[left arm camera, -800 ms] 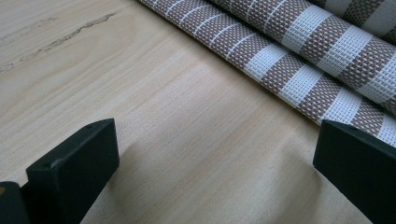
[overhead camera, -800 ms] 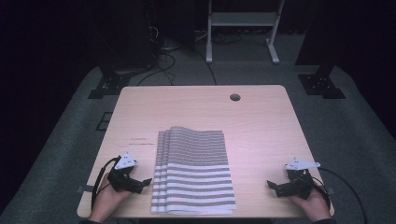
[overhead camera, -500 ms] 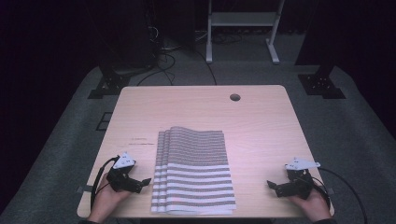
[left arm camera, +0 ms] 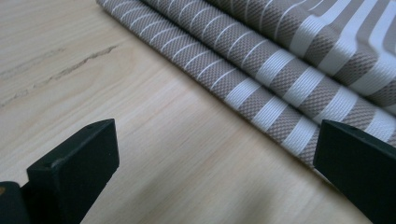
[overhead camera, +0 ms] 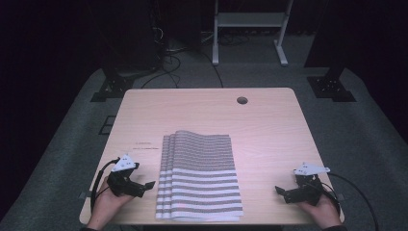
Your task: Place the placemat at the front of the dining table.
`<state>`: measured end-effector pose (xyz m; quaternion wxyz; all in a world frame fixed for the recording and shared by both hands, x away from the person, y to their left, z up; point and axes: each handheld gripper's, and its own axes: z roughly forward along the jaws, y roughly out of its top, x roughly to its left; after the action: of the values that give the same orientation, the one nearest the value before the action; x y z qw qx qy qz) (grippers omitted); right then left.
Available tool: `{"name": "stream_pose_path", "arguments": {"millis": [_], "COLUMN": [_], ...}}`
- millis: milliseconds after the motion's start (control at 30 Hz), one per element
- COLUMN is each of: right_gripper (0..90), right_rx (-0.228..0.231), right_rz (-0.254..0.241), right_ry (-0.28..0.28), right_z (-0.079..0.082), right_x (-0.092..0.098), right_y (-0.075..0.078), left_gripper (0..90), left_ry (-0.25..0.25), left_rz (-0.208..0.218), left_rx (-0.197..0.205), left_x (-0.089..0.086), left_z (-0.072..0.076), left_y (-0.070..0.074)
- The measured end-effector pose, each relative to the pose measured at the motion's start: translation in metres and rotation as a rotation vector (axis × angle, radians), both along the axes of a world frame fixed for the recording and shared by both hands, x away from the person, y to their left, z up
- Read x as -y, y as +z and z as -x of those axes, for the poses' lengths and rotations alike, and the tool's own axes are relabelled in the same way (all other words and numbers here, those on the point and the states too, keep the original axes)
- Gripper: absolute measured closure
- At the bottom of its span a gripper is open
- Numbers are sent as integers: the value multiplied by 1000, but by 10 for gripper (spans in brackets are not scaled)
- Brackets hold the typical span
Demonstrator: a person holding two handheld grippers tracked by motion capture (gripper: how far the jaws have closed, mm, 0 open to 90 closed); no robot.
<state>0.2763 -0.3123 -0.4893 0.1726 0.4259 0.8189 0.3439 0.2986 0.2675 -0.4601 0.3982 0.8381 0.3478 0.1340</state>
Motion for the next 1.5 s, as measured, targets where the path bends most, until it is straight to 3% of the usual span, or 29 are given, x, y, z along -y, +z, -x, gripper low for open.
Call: {"name": "stream_pose_path", "arguments": {"millis": [200, 533, 833, 1500], "right_gripper": [0, 0, 0, 0], "right_rx": [0, -1, 0, -1], "right_rz": [0, 0, 1, 1], "right_ry": [0, -1, 0, -1], "right_z": [0, 0, 0, 0], "right_x": [0, 0, 0, 0], "right_y": [0, 0, 0, 0], "left_gripper": [0, 0, 0, 0], "left_ry": [-21, -67, -94, -173], "left_rz": [15, -2, 11, -21], "left_rx": [4, 0, 5, -42], "left_x": [8, 28, 42, 80], "left_z": [0, -3, -9, -16], "left_y": [9, 21, 27, 23]}}
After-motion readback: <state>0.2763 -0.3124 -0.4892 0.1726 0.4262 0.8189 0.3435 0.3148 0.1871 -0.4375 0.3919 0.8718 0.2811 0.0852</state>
